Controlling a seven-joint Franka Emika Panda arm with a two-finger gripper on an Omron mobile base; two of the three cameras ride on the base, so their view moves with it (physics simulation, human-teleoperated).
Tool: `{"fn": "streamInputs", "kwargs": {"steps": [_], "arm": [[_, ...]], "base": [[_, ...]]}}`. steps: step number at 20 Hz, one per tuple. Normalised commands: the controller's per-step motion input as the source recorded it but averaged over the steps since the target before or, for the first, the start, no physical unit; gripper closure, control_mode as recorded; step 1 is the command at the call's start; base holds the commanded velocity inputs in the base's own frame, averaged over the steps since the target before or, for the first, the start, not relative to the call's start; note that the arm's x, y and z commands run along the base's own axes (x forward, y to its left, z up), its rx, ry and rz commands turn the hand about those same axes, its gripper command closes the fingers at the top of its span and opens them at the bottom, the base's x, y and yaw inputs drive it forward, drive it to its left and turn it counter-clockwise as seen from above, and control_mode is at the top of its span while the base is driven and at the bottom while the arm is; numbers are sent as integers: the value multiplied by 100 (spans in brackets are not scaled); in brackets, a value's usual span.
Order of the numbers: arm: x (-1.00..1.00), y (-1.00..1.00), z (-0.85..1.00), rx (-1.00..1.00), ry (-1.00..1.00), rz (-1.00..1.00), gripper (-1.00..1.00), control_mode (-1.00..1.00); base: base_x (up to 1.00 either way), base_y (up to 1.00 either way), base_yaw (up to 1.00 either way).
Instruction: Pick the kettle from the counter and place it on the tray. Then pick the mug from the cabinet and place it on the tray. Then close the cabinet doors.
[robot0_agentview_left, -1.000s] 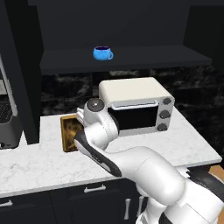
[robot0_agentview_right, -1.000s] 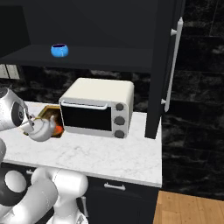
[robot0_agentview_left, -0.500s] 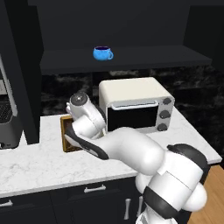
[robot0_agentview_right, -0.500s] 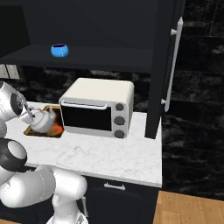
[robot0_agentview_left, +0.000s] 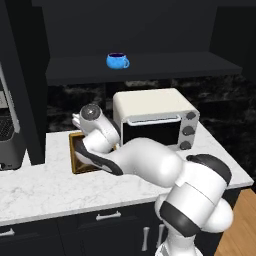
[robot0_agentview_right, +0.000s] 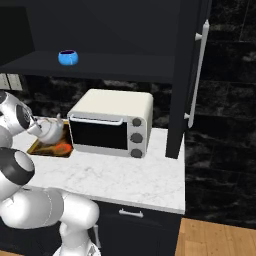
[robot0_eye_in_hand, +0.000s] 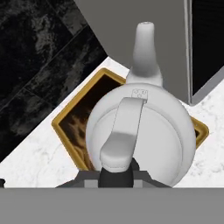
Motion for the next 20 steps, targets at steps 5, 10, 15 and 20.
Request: {"fn": "streamInputs", "kwargs": {"steps": [5,10,15,20], "arm": [[32,0,-12,0,-5,12,100,-100],[38,1,-14,1,0,12,100,-100],[27,6,-21,2,0,12,100,-100],[21,0,-27,0,0,10,100,-100]], "base": [[0,0,0],[0,0,0],[0,0,0],[0,0,0]]}}
